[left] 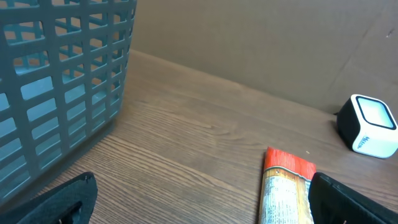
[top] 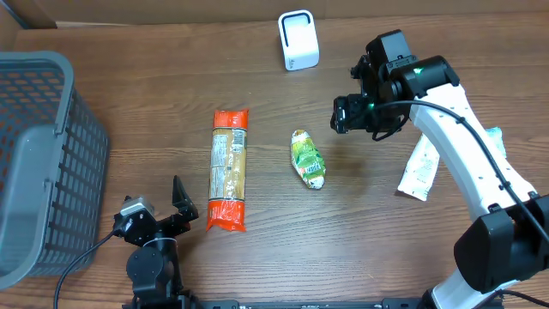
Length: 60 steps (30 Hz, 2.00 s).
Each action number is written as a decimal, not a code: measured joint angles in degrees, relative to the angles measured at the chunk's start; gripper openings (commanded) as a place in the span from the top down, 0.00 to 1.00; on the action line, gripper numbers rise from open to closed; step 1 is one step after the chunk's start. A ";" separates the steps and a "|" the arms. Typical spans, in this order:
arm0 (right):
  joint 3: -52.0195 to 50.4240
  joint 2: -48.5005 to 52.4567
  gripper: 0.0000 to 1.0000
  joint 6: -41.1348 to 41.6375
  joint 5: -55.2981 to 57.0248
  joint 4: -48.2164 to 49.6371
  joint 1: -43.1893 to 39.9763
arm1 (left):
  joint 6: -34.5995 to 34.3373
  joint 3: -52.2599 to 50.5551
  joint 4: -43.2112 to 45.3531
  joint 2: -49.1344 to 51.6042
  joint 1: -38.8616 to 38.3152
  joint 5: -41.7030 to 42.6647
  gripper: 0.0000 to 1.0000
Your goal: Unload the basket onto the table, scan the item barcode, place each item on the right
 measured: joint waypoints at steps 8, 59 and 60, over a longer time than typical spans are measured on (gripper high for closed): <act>-7.98 0.04 0.14 -1.16 -2.84 5.18 0.07 | 0.00 0.00 0.00 0.00 0.00 0.00 0.01; -26.56 0.04 0.27 -0.70 6.56 28.20 17.09 | 0.00 -0.02 0.00 0.00 0.00 0.00 0.00; -26.56 0.04 0.27 -0.42 7.52 28.24 17.07 | 0.00 0.00 0.00 0.00 0.00 0.00 0.00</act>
